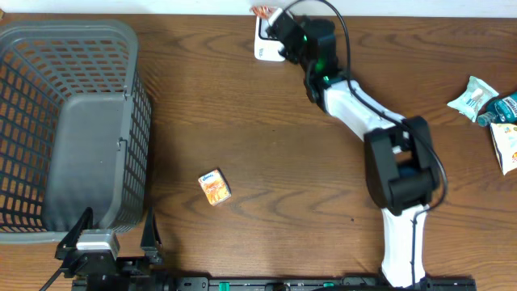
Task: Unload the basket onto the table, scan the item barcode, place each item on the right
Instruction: 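Hold the red bar's barcode against the scanner with the right gripper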
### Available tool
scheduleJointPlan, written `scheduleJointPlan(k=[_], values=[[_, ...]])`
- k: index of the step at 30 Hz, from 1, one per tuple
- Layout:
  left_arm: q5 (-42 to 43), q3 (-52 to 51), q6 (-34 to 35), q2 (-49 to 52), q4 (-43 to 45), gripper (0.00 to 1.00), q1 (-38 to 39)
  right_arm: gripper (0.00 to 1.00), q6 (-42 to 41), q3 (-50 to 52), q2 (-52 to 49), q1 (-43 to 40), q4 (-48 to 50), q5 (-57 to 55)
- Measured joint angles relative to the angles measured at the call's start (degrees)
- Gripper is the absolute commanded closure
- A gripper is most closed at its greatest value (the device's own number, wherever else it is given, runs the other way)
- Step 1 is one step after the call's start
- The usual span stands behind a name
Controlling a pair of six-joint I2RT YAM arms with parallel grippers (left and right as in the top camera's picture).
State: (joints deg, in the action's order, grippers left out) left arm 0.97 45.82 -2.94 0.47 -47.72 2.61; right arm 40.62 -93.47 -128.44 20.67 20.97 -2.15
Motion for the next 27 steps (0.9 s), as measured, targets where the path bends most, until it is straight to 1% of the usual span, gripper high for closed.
scheduleJointPlan(k=[6,9,14,23,27], values=[[0.02,0.00,0.00,0.00,0.02,0.02,0.00,0.99,9.75,-14.88,-12.72,0.02,-0.33,-7.63],[0.00,0.00,0.00,0.00,0.02,0.02,0.00,0.99,14.91,-19.28,-18.01,0.02,-0.24,-10.51],[0.00,0.00,0.00,0.00,0.00,0.02,0.00,0.99,18.97,-19.63,-20.37,-0.02,-0.39,-12.48],[0.00,0.00,0.00,0.00,0.00,0.02,0.00,0.99,21.22,-20.50,-20.37,-0.02,-1.66,-15.69],[0.00,0.00,0.00,0.00,-0.02,0.02,0.00,0.99,21.53,-20.83,-19.91,-0.02,-8.35,-16.87]])
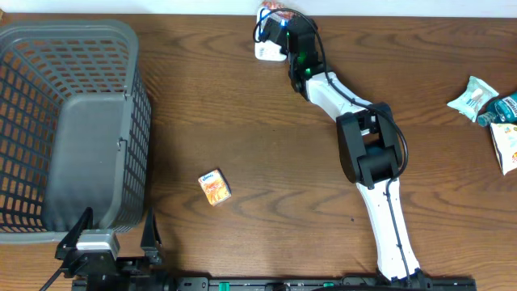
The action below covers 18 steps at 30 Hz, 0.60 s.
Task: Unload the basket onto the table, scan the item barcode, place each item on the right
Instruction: 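Hold the red bar's barcode against the scanner with the right gripper, then move the red bar to the table's right edge and release it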
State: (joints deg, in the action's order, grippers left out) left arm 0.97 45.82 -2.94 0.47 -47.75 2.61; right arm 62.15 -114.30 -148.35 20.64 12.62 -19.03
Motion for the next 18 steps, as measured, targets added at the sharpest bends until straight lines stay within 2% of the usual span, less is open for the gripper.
scheduleJointPlan(k=[9,18], values=[[0.00,0.00,0.00,0.00,-0.02,0.02,0.00,0.99,-1.16,0.00,8.15,-0.59,-21.75,-0.96],[0.00,0.00,0.00,0.00,0.07,0.02,0.00,0.99,-12.44,-0.37,20.28,-8.83,-39.08,-0.79]])
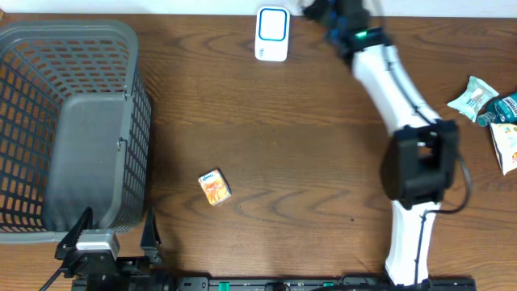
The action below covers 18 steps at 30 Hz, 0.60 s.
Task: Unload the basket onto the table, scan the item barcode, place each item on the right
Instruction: 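Move the red bar to the table's right edge and release it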
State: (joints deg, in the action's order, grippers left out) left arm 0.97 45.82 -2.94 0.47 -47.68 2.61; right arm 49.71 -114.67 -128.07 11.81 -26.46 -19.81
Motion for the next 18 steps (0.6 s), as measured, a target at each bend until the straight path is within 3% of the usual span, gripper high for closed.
scheduleJointPlan(k=[7,18], values=[[0.00,0.00,0.00,0.00,-0.07,0.02,0.00,0.99,-12.59,1.20,0.72,-12.28,-9.62,1.01],[0.00,0.00,0.00,0.00,-0.04,0.02,0.00,0.98,-26.56,14.82,0.72,-27.74,-6.08,4.44]])
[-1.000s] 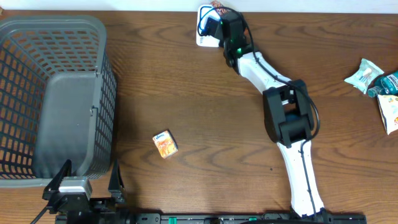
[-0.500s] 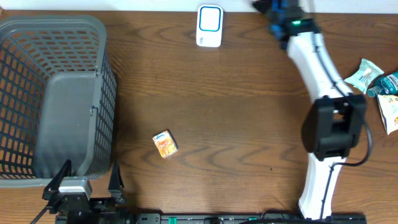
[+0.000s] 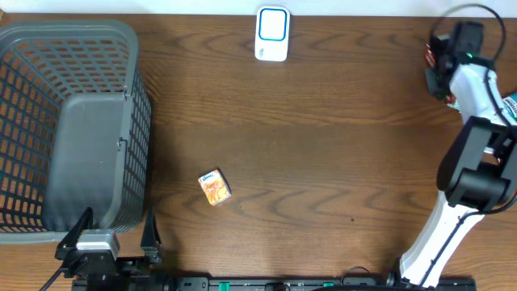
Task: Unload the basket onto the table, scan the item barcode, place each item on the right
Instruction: 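Move the red bar to the table's right edge and release it, then move the right gripper to the Kleenex pack and grasp it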
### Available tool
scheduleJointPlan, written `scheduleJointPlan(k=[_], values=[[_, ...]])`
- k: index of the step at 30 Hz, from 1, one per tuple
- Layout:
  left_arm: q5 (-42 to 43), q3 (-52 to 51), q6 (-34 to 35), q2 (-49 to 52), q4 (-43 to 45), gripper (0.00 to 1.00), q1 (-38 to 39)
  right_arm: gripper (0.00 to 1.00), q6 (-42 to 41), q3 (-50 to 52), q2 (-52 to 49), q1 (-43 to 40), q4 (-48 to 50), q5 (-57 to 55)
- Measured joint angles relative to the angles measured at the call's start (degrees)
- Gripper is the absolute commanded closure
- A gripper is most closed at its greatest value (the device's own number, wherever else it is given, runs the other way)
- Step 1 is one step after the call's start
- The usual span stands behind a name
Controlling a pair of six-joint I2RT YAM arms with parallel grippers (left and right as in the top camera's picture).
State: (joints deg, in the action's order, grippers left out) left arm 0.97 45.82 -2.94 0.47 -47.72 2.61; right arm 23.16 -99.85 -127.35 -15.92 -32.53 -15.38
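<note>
The white scanner with a blue face (image 3: 272,34) lies at the table's far edge, in the middle. My right gripper (image 3: 436,65) is far to the right of it, near the table's right end, shut on a small red packet (image 3: 431,56). The left gripper (image 3: 113,234) rests at the near left edge with its fingers spread open and nothing between them. A small orange box (image 3: 214,187) lies on the wood left of centre.
A large grey mesh basket (image 3: 73,73) fills the left side of the table. A teal snack packet (image 3: 510,105) shows at the right edge, partly hidden by the right arm (image 3: 477,162).
The right gripper has moved from the far edge just right of the scanner to the table's right end, with the red packet still in it. The left arm has not moved.
The right gripper held the red packet over the scanner at the far edge, and was still there a moment later. Then it was off to the scanner's right, leaving the scanner uncovered. Now it is at the right end beside the snack packets.
</note>
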Motion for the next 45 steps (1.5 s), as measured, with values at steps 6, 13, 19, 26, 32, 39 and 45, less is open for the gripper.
scheduleJointPlan(k=[6,13,19,26,32,39,45], values=[[0.00,0.00,0.00,0.00,-0.02,0.02,0.00,0.93,-7.74,5.84,0.00,-5.07,3.67,0.92],[0.00,0.00,0.00,0.00,0.00,0.02,0.00,0.12,-14.43,6.49,0.00,-10.08,3.63,1.14],[0.00,0.00,0.00,0.00,0.00,0.02,0.00,0.01,-19.30,6.49,0.28,-11.54,3.54,3.72],[0.00,0.00,0.00,0.00,0.00,0.02,0.00,0.01,-25.75,6.64,10.49,-9.53,8.02,17.11],[0.00,0.00,0.00,0.00,-0.02,0.02,0.00,0.01,-28.33,6.43,25.35,-3.52,8.94,25.27],[0.00,0.00,0.00,0.00,-0.02,0.02,0.00,0.01,-30.86,5.86,32.17,5.38,3.21,40.83],[0.00,0.00,-0.02,0.00,0.00,0.02,0.00,0.01,-41.81,5.92,30.08,16.00,-1.27,49.13]])
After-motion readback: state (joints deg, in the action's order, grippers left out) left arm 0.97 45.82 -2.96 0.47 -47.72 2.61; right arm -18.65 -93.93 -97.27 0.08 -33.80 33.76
